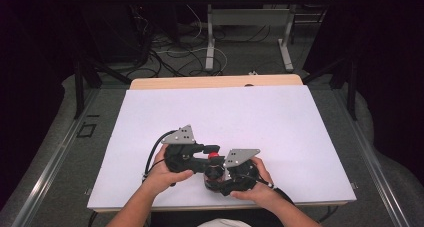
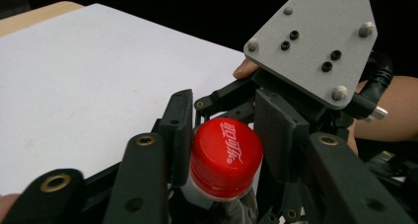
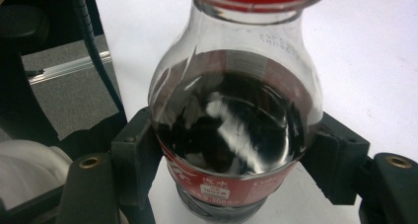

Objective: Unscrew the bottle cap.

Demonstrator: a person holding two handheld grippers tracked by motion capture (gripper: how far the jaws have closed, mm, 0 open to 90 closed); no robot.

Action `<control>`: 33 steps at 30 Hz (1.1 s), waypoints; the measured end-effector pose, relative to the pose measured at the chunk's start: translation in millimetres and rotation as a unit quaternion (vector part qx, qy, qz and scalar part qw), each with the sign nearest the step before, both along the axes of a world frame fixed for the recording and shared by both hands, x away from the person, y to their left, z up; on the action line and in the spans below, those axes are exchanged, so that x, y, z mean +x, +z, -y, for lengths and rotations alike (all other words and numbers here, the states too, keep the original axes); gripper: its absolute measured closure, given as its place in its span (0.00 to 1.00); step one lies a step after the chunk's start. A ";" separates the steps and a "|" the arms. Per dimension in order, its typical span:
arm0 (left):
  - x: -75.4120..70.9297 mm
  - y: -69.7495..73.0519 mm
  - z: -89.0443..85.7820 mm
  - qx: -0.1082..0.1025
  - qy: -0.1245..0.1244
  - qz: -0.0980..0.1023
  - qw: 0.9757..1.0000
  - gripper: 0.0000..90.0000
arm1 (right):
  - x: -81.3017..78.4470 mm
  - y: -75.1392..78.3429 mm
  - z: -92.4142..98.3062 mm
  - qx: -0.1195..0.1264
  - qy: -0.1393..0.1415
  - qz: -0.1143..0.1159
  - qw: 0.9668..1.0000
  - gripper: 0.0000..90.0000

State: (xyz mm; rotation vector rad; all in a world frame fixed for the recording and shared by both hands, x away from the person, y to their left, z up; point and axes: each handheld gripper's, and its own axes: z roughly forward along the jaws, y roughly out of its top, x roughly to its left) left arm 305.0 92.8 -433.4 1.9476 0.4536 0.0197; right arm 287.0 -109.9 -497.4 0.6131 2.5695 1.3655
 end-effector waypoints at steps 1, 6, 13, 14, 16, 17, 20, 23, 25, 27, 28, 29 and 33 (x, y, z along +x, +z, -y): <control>-1.0 0.4 1.0 0.004 0.009 0.007 1.000 0.68 | 0.7 0.0 0.6 -0.001 -0.003 0.001 1.000 0.33; -10.5 2.2 12.9 0.015 0.087 0.022 0.996 0.69 | 2.5 0.9 3.4 -0.001 -0.027 -0.008 1.000 0.33; -15.3 5.9 24.6 0.029 0.143 0.011 0.989 0.68 | 5.3 1.1 6.5 -0.003 -0.049 -0.006 0.999 0.33; -14.6 5.7 24.3 0.027 0.139 0.010 0.990 0.68 | 5.5 1.1 6.9 -0.004 -0.048 -0.004 0.999 0.33; -13.2 5.9 21.7 0.027 0.137 0.008 0.990 0.62 | 5.9 0.5 7.2 0.001 -0.046 -0.003 0.999 0.33; -12.3 6.9 19.6 0.023 0.133 0.004 0.991 0.60 | 6.1 0.6 7.3 0.000 -0.046 -0.003 0.999 0.33; -8.2 12.8 11.5 0.024 0.115 -0.004 0.993 0.51 | 6.0 0.9 7.7 0.002 -0.044 -0.006 0.999 0.33; -5.8 17.4 3.5 0.021 0.089 -0.002 0.996 0.49 | 6.1 1.6 8.0 0.008 -0.041 -0.003 0.999 0.33; -3.9 18.9 0.0 0.025 0.063 0.000 0.998 0.48 | 5.5 2.1 7.7 0.008 -0.037 -0.005 0.999 0.33; -2.2 18.7 -1.9 0.023 0.041 0.003 0.999 0.48 | 4.9 2.1 6.9 0.007 -0.029 -0.004 1.000 0.33; -1.1 18.2 -2.9 0.022 0.029 0.001 0.999 0.47 | 4.3 2.1 6.6 0.006 -0.024 -0.004 1.000 0.33; 0.0 17.5 -4.0 0.021 0.017 0.000 1.000 0.47 | 4.7 2.4 6.5 0.001 -0.016 0.000 1.000 0.33; 6.6 10.3 -5.9 0.017 -0.013 -0.012 1.000 0.48 | 2.4 2.1 4.3 0.002 -0.002 -0.004 1.000 0.33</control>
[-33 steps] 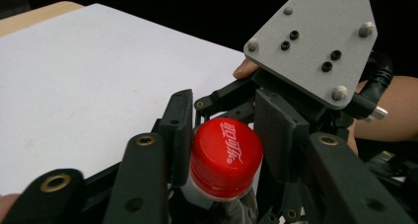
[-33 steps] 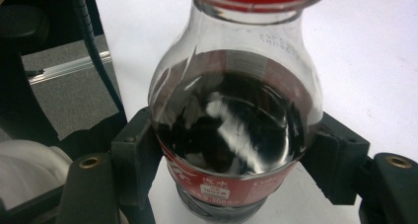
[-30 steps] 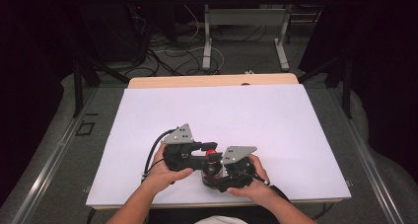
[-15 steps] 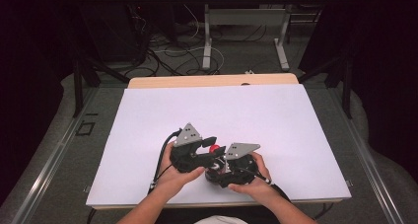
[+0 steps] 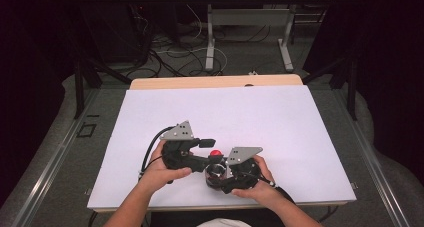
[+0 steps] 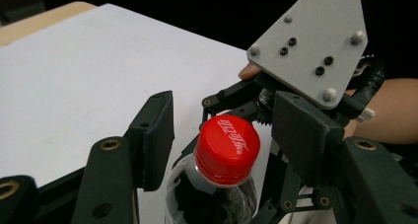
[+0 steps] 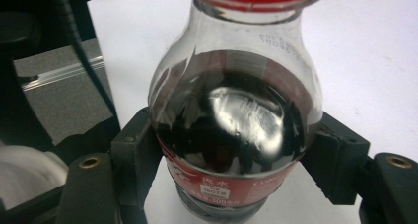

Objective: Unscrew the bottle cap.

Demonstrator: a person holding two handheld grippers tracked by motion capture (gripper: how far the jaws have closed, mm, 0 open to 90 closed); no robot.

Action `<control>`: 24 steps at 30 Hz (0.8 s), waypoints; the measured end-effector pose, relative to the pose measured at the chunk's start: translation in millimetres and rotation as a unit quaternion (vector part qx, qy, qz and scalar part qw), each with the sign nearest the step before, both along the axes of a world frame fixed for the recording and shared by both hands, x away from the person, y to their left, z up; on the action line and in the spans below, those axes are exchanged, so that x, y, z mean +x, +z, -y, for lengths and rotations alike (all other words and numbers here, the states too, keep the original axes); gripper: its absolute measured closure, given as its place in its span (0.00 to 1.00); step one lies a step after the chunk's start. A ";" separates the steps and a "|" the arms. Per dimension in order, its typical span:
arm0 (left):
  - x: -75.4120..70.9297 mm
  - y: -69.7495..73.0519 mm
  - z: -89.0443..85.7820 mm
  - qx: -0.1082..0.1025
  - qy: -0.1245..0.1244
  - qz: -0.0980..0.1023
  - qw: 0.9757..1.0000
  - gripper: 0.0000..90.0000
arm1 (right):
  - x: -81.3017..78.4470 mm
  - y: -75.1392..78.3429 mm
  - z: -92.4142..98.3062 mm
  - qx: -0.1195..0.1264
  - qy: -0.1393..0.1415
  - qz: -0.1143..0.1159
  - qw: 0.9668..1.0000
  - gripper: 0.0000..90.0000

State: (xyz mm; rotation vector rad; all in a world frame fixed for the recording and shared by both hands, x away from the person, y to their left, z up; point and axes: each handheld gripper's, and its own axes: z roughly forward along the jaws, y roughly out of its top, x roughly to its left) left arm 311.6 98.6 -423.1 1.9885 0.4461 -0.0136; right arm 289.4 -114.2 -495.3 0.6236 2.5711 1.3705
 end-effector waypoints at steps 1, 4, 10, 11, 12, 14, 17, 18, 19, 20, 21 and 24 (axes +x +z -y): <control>1.0 -1.6 0.0 0.002 -0.007 -0.004 1.000 0.49 | -0.5 -0.4 -0.9 0.003 0.003 0.002 1.000 0.33; 0.7 -4.8 2.5 0.018 -0.023 -0.004 1.000 0.55 | -1.3 -0.7 -2.2 0.001 0.011 0.005 1.000 0.33; -3.0 -5.4 8.4 0.027 -0.023 0.010 0.999 0.63 | -2.8 -1.3 -4.3 -0.001 0.021 0.008 1.000 0.33; -2.9 -5.9 9.2 0.027 -0.022 0.011 0.999 0.64 | -2.2 -1.3 -4.4 -0.003 0.026 0.010 1.000 0.33; -3.1 -6.5 10.2 0.026 -0.018 0.011 0.999 0.63 | -3.3 -1.4 -4.8 -0.003 0.021 0.005 1.000 0.33; -4.2 -7.5 12.5 0.026 -0.012 0.013 0.999 0.65 | -2.3 -2.0 -5.0 -0.004 0.022 0.008 1.000 0.33; -7.4 -8.7 17.0 0.028 0.010 0.027 0.999 0.68 | -1.8 -2.1 -4.1 -0.011 0.011 0.004 1.000 0.33; -8.2 -8.7 18.0 0.030 0.021 0.029 0.999 0.68 | -2.0 -2.4 -3.8 -0.010 0.007 0.000 1.000 0.33; -9.0 -8.9 19.1 0.029 0.034 0.029 0.999 0.68 | -1.7 -2.7 -3.7 -0.009 0.001 0.000 1.000 0.33; -10.9 -9.5 21.3 0.023 0.052 0.025 0.998 0.68 | -1.3 -2.7 -3.3 -0.008 -0.004 0.002 1.000 0.33; -11.8 -9.2 22.5 0.026 0.066 0.028 0.997 0.68 | -0.3 -2.8 -3.2 -0.008 -0.008 0.007 1.000 0.33; -19.8 -8.9 30.1 0.029 0.137 0.027 0.990 0.68 | 0.1 -2.6 -2.3 -0.008 -0.024 0.004 1.000 0.33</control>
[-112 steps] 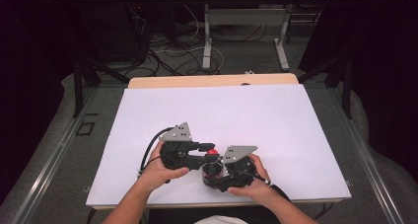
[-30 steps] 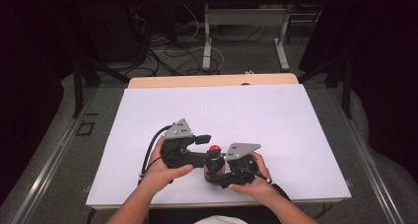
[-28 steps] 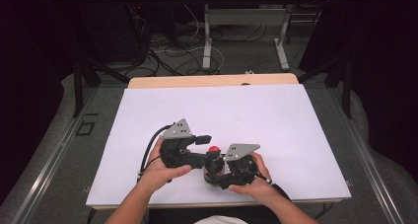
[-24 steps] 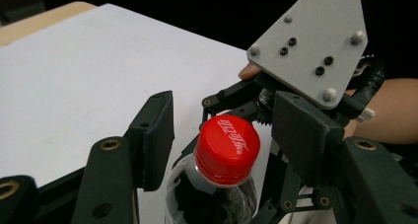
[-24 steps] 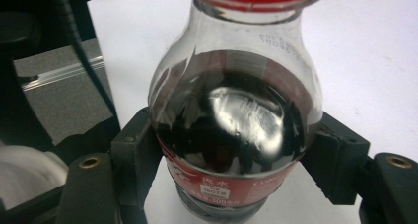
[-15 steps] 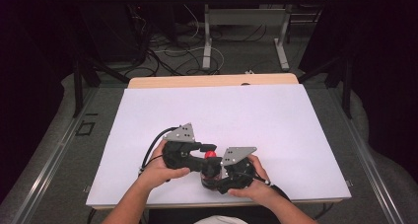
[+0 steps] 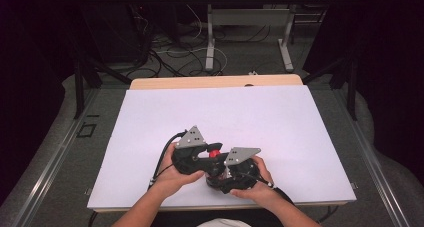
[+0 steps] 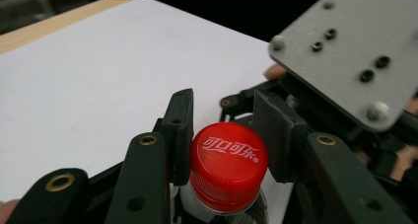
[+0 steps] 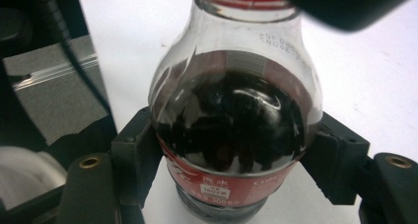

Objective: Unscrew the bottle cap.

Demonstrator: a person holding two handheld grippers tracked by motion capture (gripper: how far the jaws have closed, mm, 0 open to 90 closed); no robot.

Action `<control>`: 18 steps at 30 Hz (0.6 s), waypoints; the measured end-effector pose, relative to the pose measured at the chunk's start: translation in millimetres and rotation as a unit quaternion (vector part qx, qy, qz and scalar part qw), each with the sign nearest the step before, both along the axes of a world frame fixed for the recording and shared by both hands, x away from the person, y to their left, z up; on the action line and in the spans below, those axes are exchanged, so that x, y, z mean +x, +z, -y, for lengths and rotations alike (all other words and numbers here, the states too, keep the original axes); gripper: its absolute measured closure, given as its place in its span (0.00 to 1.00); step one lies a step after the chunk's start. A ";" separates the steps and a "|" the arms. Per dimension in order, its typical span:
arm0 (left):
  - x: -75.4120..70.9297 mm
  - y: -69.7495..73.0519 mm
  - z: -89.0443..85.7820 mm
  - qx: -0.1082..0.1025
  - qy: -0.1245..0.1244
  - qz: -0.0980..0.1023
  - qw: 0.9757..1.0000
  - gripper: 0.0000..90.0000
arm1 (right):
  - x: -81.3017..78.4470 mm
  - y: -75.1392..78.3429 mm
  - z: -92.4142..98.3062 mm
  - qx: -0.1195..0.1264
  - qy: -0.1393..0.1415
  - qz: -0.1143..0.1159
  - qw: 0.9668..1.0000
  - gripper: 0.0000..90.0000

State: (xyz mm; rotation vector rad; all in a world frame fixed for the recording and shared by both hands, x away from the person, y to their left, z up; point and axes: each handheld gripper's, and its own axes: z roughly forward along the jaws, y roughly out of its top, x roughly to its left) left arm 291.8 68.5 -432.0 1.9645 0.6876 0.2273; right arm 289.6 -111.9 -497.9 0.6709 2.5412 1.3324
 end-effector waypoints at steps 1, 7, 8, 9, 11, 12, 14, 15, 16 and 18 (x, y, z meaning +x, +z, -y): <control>-3.2 -0.5 3.2 0.002 0.022 0.004 1.000 0.68 | 0.3 0.1 0.2 -0.001 -0.006 0.001 1.000 0.33; -6.1 -0.5 7.7 -0.005 0.053 -0.004 0.999 0.67 | 1.0 -0.1 1.6 0.001 -0.014 0.000 1.000 0.33; -4.1 -0.4 6.2 -0.005 0.048 -0.011 0.999 0.66 | 1.4 0.1 1.8 0.002 -0.013 0.000 1.000 0.33; -2.5 -0.6 5.3 -0.008 0.045 -0.016 0.999 0.62 | 1.4 0.0 1.9 0.003 -0.014 0.001 1.000 0.33; 0.1 0.4 1.9 -0.016 0.037 -0.022 0.999 0.57 | 1.9 0.5 3.1 -0.001 -0.008 -0.006 1.000 0.33; 1.1 1.7 0.0 -0.018 0.033 -0.024 0.999 0.55 | 2.4 -0.3 3.1 0.004 -0.013 -0.003 1.000 0.33; 2.9 4.9 -5.2 -0.016 0.019 -0.026 0.999 0.51 | 3.1 0.4 4.6 0.000 -0.013 -0.007 1.000 0.33; 3.7 6.4 -8.5 -0.021 0.010 -0.027 0.999 0.50 | 3.5 0.3 5.0 0.003 -0.013 -0.005 1.000 0.33; 5.3 8.4 -12.5 -0.019 -0.003 -0.025 1.000 0.49 | 3.5 0.2 4.9 0.010 -0.015 -0.005 1.000 0.33; 8.1 11.9 -19.2 -0.022 -0.024 -0.029 0.999 0.48 | 3.8 1.0 5.7 0.010 -0.012 -0.005 1.000 0.33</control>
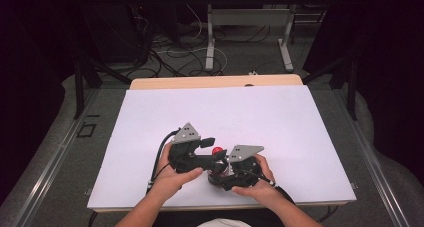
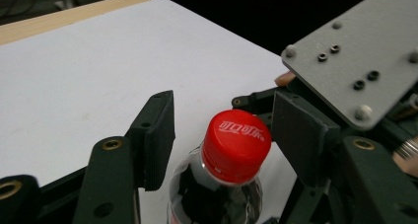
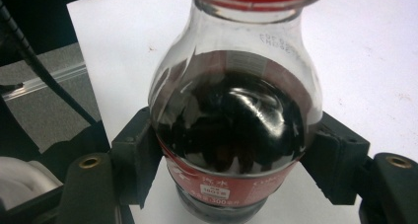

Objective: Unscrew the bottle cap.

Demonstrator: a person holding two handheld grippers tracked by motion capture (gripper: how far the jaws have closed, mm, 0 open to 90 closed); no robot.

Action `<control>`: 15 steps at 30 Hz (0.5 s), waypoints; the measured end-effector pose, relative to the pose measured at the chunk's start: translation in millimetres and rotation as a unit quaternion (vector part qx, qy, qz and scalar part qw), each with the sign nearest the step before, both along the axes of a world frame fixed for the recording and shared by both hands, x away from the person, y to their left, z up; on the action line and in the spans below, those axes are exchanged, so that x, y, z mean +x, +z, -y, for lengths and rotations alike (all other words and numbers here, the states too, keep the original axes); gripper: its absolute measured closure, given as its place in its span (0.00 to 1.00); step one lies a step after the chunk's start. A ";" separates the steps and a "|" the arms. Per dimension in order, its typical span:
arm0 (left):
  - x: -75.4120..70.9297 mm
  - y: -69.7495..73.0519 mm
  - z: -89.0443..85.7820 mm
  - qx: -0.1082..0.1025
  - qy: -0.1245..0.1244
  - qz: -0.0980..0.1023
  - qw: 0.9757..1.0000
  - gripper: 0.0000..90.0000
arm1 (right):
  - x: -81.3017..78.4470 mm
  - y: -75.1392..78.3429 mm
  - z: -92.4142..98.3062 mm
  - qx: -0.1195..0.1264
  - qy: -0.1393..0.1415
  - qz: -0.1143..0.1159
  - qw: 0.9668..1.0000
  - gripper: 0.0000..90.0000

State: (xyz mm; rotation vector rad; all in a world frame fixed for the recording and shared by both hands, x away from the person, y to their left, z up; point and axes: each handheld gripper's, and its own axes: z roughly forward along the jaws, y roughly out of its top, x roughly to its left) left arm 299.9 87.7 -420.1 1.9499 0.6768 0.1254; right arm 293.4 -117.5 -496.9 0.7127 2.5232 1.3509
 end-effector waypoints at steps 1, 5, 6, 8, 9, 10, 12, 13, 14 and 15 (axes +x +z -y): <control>0.9 1.3 -2.8 -0.004 -0.010 0.002 1.000 0.48 | 0.0 0.2 0.0 0.000 0.001 0.000 1.000 0.33; 2.9 3.8 -10.4 0.002 -0.038 0.016 0.999 0.50 | -1.3 0.7 -0.8 -0.001 0.008 0.000 1.000 0.33; 4.3 3.2 -11.8 0.001 -0.045 0.018 0.999 0.50 | -1.6 0.3 -1.5 0.001 0.008 0.002 1.000 0.33; 5.4 1.4 -13.1 -0.008 -0.057 0.012 0.998 0.50 | -2.3 1.0 -1.9 -0.004 0.015 -0.003 1.000 0.33; 7.0 0.3 -13.6 -0.008 -0.067 0.016 0.998 0.50 | -2.7 0.8 -2.3 -0.004 0.018 -0.002 1.000 0.33; 7.6 -0.3 -14.0 -0.006 -0.076 0.012 0.997 0.51 | -3.2 0.0 -3.4 0.000 0.018 0.003 1.000 0.33; 8.2 -2.3 -13.4 -0.011 -0.092 0.011 0.996 0.52 | -3.8 0.3 -4.0 -0.005 0.027 -0.001 1.000 0.33; 8.2 -3.1 -12.9 -0.009 -0.098 0.011 0.995 0.53 | -4.5 -0.3 -5.0 -0.001 0.027 0.003 1.000 0.33; 8.2 -3.3 -12.9 -0.004 -0.104 0.012 0.995 0.56 | -4.5 -0.6 -5.7 0.001 0.029 0.008 1.000 0.33; 8.2 -4.5 -12.1 -0.004 -0.108 0.014 0.994 0.57 | -4.8 -0.4 -6.2 0.000 0.033 0.010 0.999 0.33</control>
